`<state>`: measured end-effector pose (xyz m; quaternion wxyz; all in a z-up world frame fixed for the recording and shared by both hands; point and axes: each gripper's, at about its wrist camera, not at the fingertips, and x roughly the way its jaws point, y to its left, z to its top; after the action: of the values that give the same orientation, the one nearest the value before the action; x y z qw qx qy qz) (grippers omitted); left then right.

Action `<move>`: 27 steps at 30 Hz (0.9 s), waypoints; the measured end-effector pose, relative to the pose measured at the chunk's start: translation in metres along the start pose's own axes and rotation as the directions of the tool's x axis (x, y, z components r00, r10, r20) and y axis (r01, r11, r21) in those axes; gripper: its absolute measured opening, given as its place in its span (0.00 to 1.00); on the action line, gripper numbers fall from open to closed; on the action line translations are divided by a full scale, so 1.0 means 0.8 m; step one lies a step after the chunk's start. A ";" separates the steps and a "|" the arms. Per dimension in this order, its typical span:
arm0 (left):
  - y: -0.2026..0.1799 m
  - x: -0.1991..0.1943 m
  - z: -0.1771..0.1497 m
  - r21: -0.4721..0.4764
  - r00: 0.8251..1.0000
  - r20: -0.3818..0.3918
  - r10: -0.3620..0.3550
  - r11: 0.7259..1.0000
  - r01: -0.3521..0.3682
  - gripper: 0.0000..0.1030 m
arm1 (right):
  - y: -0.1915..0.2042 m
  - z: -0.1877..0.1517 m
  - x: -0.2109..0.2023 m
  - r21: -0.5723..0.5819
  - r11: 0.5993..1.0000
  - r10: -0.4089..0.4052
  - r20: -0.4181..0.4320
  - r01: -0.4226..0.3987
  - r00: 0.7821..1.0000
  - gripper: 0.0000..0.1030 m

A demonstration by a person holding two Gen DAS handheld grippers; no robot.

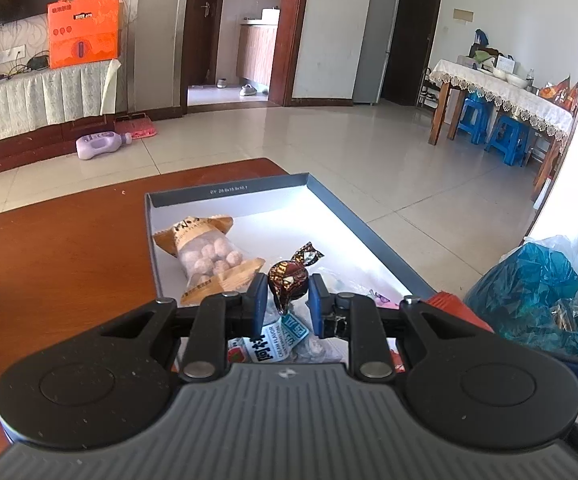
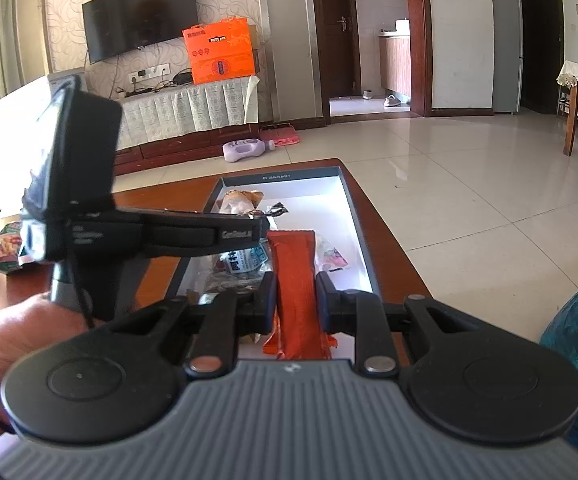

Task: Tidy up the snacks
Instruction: 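Lower the chocolate with left while right lowers the orange stick into the box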

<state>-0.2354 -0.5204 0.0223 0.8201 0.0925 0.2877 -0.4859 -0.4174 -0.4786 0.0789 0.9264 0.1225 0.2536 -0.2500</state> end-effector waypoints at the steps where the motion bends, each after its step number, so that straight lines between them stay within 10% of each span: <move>1: -0.001 0.002 0.000 0.000 1.000 -0.002 0.000 1.000 0.000 0.25 | 0.000 0.000 0.000 0.000 1.000 0.000 0.000 0.000 1.000 0.23; 27: -0.002 0.012 0.003 0.002 1.000 -0.029 0.005 1.000 -0.005 0.26 | -0.001 0.001 0.000 0.007 1.000 0.002 -0.004 -0.002 1.000 0.23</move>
<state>-0.2320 -0.5295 0.0190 0.8169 0.1012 0.2988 -0.4828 -0.4176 -0.4793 0.0799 0.9257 0.1267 0.2545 -0.2497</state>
